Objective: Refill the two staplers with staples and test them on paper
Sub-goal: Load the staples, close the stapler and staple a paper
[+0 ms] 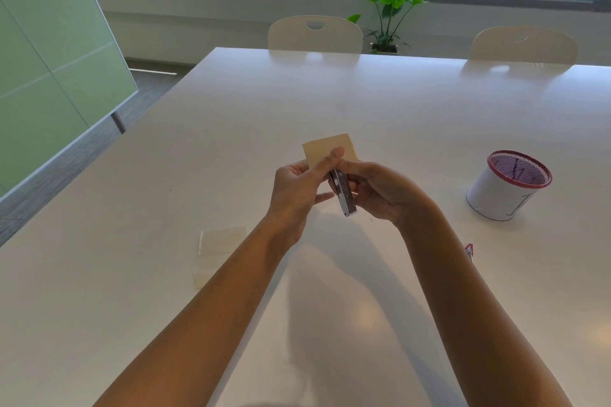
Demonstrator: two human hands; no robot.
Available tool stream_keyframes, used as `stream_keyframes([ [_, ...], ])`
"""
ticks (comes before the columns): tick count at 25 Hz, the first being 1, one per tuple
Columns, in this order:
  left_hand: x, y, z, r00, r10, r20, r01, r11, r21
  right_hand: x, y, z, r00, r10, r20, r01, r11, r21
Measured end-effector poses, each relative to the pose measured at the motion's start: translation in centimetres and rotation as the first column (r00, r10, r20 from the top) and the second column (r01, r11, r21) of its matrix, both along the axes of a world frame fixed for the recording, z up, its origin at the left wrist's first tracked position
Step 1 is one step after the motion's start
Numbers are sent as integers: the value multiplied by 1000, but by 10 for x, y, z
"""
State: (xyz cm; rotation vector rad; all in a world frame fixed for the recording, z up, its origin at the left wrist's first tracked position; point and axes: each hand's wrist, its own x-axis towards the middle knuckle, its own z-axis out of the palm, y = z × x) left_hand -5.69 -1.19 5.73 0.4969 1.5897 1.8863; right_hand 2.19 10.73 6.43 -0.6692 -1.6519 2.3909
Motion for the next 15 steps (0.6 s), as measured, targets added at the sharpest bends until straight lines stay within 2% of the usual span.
stream_keyframes([
  [6,-3,0,-3,980,172,96,-172,985,-6,7,4,7,1000,8,1,-8,998,-62],
  [11,-6,-2,-5,973,197,117,-199,980,8,16,22,13,990,-129,48,133,988,-77],
  [13,-7,-2,-6,971,199,131,-202,979,8,23,31,18,983,-178,46,179,983,-41],
  [15,-9,-3,-7,968,193,161,-200,979,28,29,39,18,972,-230,51,224,969,103],
])
